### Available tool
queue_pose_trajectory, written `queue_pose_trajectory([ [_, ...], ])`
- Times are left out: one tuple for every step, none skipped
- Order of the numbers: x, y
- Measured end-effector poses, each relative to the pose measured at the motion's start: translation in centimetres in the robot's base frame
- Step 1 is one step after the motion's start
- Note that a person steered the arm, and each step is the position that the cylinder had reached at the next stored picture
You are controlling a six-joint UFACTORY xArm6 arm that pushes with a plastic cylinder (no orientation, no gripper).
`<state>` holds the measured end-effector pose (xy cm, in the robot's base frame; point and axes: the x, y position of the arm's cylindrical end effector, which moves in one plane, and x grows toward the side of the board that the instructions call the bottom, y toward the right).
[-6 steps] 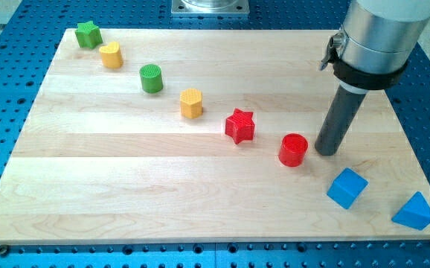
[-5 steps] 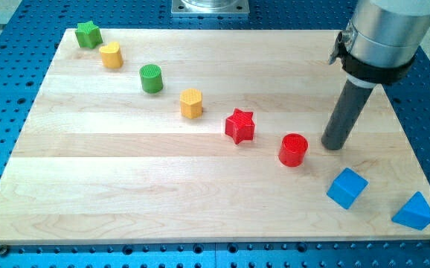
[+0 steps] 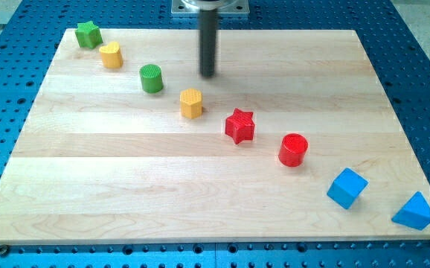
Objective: Move the green circle below the heart
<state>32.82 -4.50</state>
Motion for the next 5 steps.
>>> queue_pose_trajectory([
  [5.2,-4.4],
  [2.7,-1.6],
  [-1.6,-1.7],
  [0.4,-6.0],
  [3.7,-9.3],
])
